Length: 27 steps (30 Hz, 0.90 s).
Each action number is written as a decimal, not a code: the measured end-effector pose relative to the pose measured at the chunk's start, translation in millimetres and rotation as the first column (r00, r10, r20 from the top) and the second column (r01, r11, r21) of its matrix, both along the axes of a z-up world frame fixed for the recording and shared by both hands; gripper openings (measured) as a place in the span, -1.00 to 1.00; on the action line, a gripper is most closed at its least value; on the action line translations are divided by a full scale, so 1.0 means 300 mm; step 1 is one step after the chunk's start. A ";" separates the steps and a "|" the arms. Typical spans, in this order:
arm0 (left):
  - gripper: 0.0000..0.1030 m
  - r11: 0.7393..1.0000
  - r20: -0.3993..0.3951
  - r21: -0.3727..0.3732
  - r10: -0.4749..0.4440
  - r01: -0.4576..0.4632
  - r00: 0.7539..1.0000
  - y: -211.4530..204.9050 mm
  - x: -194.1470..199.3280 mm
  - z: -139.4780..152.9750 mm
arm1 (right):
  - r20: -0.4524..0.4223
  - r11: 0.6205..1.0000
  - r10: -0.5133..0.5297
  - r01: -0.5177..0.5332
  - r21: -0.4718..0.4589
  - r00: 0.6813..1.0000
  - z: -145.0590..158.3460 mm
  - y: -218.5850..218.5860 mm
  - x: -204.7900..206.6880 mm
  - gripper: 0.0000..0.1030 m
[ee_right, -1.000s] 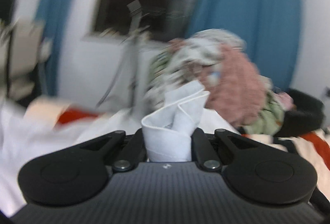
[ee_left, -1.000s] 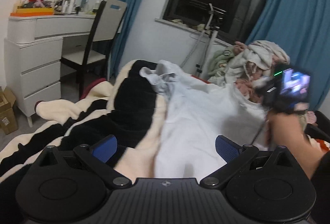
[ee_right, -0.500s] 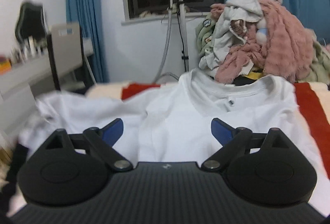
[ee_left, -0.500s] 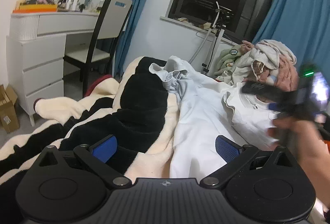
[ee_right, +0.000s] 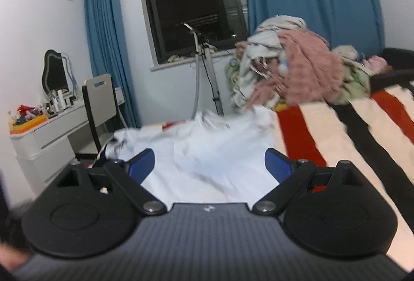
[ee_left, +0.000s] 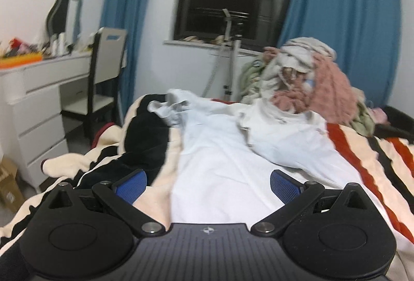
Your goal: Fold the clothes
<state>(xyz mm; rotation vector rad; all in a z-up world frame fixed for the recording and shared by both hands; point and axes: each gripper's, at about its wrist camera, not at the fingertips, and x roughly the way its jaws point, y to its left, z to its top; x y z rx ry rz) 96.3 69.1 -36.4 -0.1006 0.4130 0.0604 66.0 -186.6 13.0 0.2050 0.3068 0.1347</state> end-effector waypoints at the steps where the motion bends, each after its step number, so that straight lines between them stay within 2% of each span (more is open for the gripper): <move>1: 0.99 1.000 0.005 0.008 -0.015 0.015 1.000 -0.014 -0.014 0.007 | -0.007 1.000 -0.003 0.003 0.014 1.000 -0.020 -0.019 -0.054 0.81; 4: 0.99 0.998 0.021 0.052 -0.048 0.047 0.999 -0.057 -0.055 0.029 | -0.038 0.999 -0.021 0.022 0.029 0.999 -0.059 -0.058 -0.143 0.81; 8: 0.94 0.995 -0.001 0.057 -0.077 0.077 0.997 -0.083 -0.082 0.033 | -0.014 0.989 -0.115 0.115 0.090 0.993 -0.024 -0.151 -0.164 0.81; 13: 0.81 0.991 -0.107 0.052 -0.116 0.122 0.987 -0.139 -0.099 -0.013 | 0.060 0.960 -0.247 0.236 0.148 0.967 0.017 -0.324 -0.239 0.81; 15: 0.78 0.985 -0.156 0.050 -0.153 0.162 0.976 -0.191 -0.103 -0.031 | 0.065 0.942 -0.308 0.294 0.164 0.949 0.013 -0.393 -0.270 0.81; 17: 0.66 0.977 -0.196 0.037 -0.198 0.209 0.960 -0.258 -0.112 -0.045 | 0.063 0.916 -0.368 0.350 0.198 0.928 0.003 -0.461 -0.297 0.81; 22: 0.50 0.933 -0.238 -0.049 -0.357 0.356 0.903 -0.484 -0.160 -0.058 | 0.053 0.844 -0.478 0.442 0.304 0.877 -0.033 -0.579 -0.334 0.81; 24: 0.41 0.899 -0.257 -0.107 -0.438 0.425 0.862 -0.595 -0.181 -0.064 | 0.061 0.832 -0.499 0.459 0.312 0.864 -0.044 -0.593 -0.345 0.81; 27: 0.27 0.834 -0.277 -0.169 -0.551 0.525 0.787 -0.758 -0.216 -0.082 | 0.075 0.814 -0.528 0.480 0.327 0.846 -0.054 -0.618 -0.356 0.81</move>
